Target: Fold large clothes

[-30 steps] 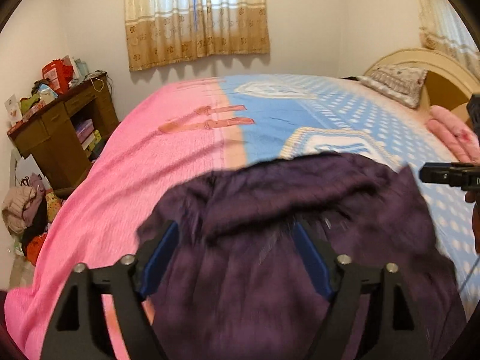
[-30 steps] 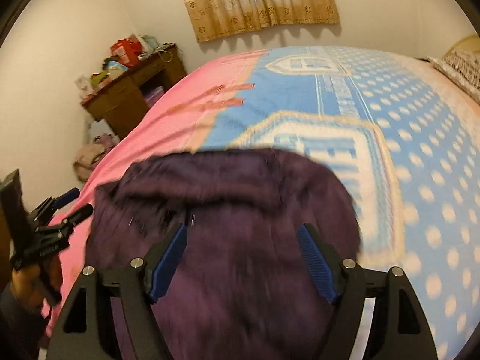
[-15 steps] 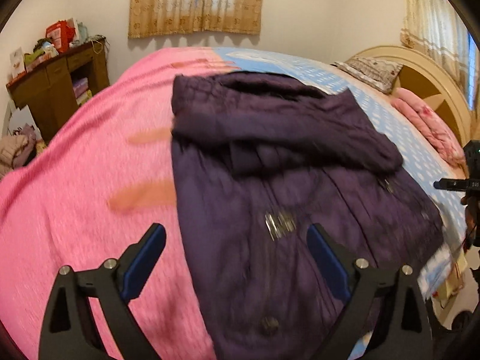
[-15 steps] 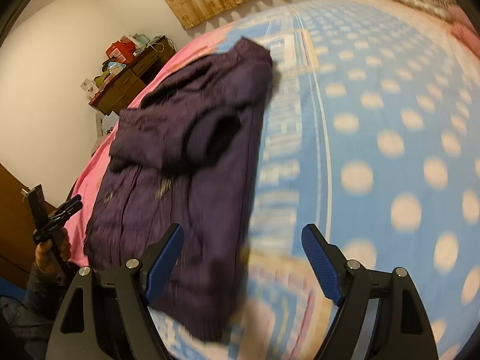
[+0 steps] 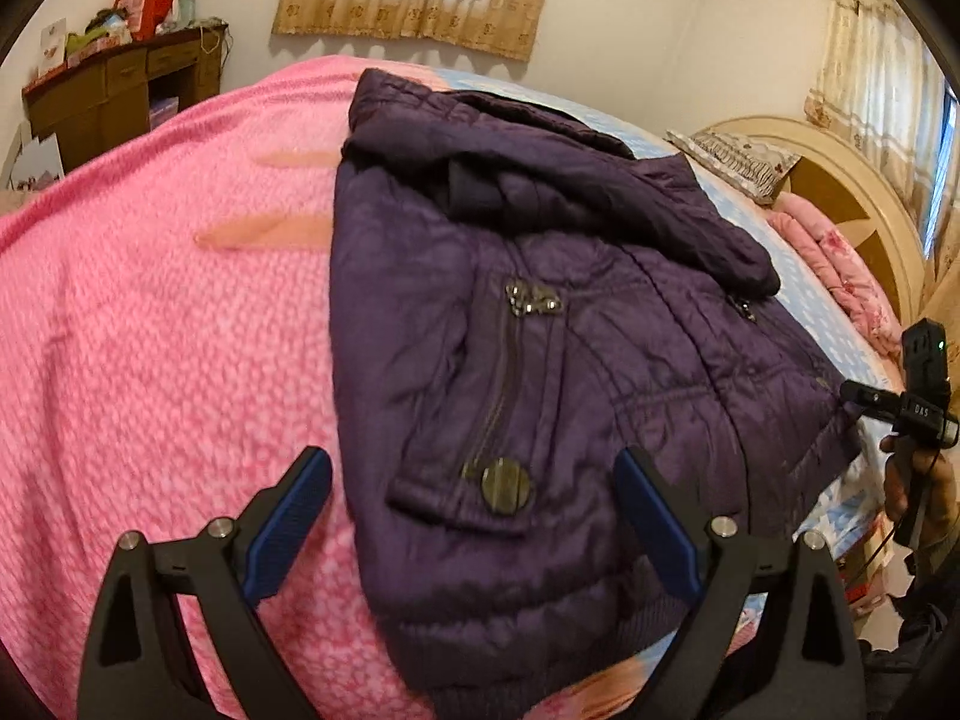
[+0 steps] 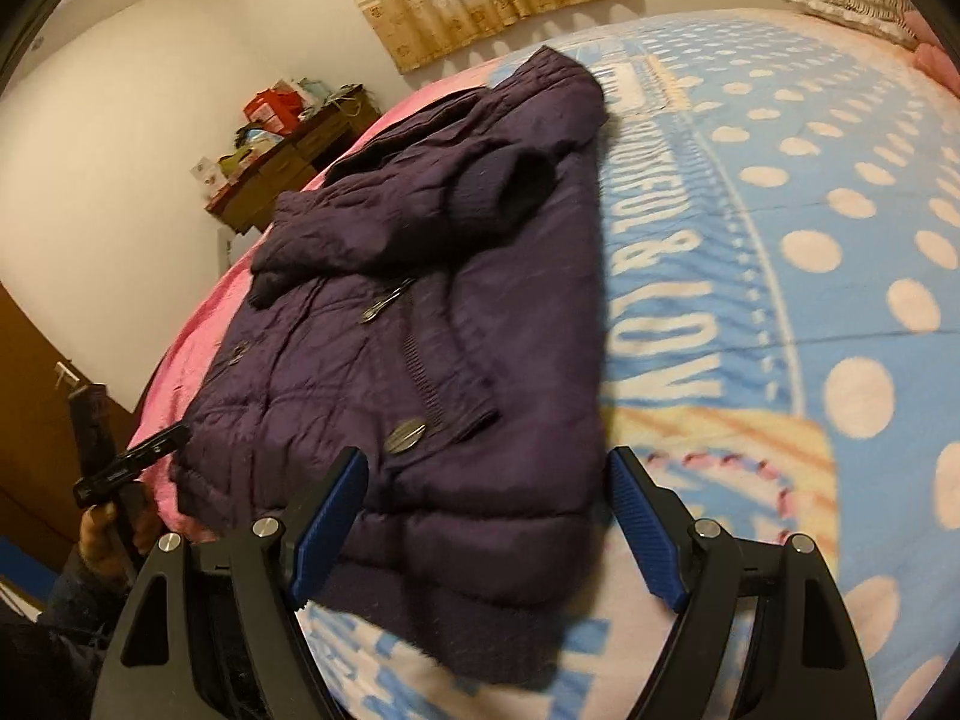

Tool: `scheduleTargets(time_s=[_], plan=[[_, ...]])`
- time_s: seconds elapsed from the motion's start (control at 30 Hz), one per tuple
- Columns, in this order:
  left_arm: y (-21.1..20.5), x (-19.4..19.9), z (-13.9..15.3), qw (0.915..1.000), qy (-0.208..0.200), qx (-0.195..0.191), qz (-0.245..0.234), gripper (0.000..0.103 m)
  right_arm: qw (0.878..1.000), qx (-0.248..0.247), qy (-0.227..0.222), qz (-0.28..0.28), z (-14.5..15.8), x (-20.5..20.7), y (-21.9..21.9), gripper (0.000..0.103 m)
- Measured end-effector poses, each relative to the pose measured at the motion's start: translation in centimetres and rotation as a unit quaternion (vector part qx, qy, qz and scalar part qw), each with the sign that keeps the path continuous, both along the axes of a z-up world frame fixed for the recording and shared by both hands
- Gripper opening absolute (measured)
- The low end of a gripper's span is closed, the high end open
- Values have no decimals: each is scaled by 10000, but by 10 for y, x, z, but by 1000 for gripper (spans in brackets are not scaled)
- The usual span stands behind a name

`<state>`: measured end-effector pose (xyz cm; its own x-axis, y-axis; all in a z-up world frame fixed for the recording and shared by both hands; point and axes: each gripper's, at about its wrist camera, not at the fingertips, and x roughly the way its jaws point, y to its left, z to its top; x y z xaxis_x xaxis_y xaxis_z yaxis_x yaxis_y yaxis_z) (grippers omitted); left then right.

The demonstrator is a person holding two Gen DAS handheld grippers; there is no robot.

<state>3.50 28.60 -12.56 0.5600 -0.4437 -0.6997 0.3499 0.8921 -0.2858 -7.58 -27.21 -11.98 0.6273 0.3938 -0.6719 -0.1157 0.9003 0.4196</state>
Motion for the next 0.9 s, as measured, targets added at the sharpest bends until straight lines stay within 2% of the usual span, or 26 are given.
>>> scheduleTargets(time_s=[0.07, 0.13, 0.2, 0.27, 0.43, 0.5, 0.57, 0.63, 0.7, 0.73, 0.8, 0.83, 0.9], plan=[[5, 0, -5, 9995, 118, -297, -21, 94, 10000, 30, 19, -29, 0, -4, -2, 72], [8, 2, -9, 9977, 249, -624, -105, 86, 9999, 64, 21, -141, -2, -7, -6, 56], [7, 0, -12, 9973, 205, -690, -107, 84, 9993, 314, 14, -213, -7, -9, -13, 51], [5, -1, -13, 9975, 133, -673, -168, 82, 9980, 572, -4, -264, -11, -9, -17, 51], [2, -2, -16, 9981, 35, -613, -111, 85, 9973, 540, -359, -333, -15, -10, -12, 52], [1, -3, -17, 9983, -8, -581, -94, 86, 9975, 360, -509, -332, -16, -12, -7, 52], [-1, -3, -17, 9985, 2, -522, -136, 83, 9980, 300, -480, -286, -15, -12, -6, 52], [3, -5, -17, 9983, 80, -550, -154, 80, 9980, 469, -345, -260, -14, -12, -10, 48], [8, -9, -18, 9980, 129, -600, -164, 67, 9975, 599, -303, -238, -15, -12, -14, 45], [11, -9, -19, 9977, 155, -638, -162, 64, 9972, 653, -290, -242, -17, -12, -15, 43], [14, -7, -19, 9974, 193, -684, -107, 48, 9967, 726, -271, -242, -16, -12, -15, 38], [16, -6, -17, 9970, 195, -738, -114, 43, 9959, 839, -258, -203, -15, -13, -15, 35], [19, -9, -7, 9963, 68, -842, -157, 33, 9939, 1056, -270, -150, -12, -17, -16, 33]])
